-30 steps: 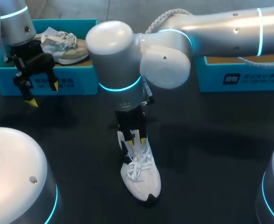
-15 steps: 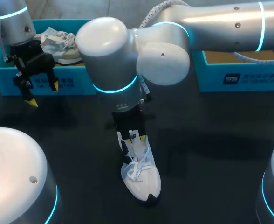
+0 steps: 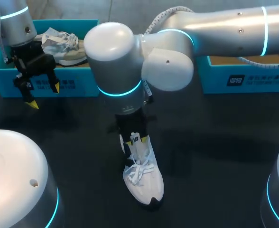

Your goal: Take the shoe out of the shoebox, open the shoe tongue, remove and reinsert the insole, then place the shoe into the shoebox

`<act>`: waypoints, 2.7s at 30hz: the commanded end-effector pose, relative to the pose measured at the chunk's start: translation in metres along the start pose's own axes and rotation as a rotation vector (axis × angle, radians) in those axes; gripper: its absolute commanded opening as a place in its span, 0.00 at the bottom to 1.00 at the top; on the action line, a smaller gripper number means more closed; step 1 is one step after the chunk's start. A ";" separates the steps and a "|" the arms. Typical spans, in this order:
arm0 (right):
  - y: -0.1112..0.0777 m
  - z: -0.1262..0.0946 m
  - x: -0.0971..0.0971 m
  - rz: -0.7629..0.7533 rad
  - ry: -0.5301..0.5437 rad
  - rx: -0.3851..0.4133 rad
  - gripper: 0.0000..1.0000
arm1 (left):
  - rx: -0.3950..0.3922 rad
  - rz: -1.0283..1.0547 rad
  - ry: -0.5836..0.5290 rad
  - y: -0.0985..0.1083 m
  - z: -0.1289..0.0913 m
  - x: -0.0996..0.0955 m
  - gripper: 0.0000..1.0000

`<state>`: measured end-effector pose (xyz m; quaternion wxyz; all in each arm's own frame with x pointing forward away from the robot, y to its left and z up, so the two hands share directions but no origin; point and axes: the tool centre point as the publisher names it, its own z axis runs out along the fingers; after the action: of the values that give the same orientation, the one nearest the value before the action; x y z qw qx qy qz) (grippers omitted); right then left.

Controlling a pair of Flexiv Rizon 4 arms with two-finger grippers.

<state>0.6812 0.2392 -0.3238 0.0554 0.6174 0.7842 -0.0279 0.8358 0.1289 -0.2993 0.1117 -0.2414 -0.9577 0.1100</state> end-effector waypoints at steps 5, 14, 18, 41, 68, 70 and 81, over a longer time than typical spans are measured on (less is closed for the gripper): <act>-0.006 -0.027 -0.012 -0.107 0.024 -0.046 0.36 | -0.002 0.000 0.001 0.000 0.000 0.001 1.00; -0.007 -0.036 -0.015 -0.409 0.098 -0.101 0.42 | -0.002 0.000 0.001 0.000 0.000 0.001 1.00; -0.006 -0.038 -0.015 -0.586 0.086 -0.114 0.59 | -0.002 0.000 0.001 0.000 0.000 0.001 1.00; -0.009 -0.057 -0.022 -1.027 0.155 -0.182 1.00 | -0.002 0.000 0.001 0.000 0.000 0.001 1.00; 0.076 -0.041 -0.002 -1.434 -0.061 -0.207 1.00 | -0.002 0.000 0.001 0.000 0.000 0.001 1.00; 0.082 -0.036 -0.004 -1.445 -0.060 -0.207 1.00 | -0.002 0.000 0.001 0.000 0.000 0.001 1.00; 0.104 -0.008 -0.016 -1.472 -0.049 -0.232 1.00 | -0.002 0.000 0.001 0.000 0.000 0.001 1.00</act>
<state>0.7812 0.2533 -0.3047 0.1076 -0.0763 0.9913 0.0034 0.8358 0.1289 -0.2994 0.1116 -0.2415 -0.9577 0.1100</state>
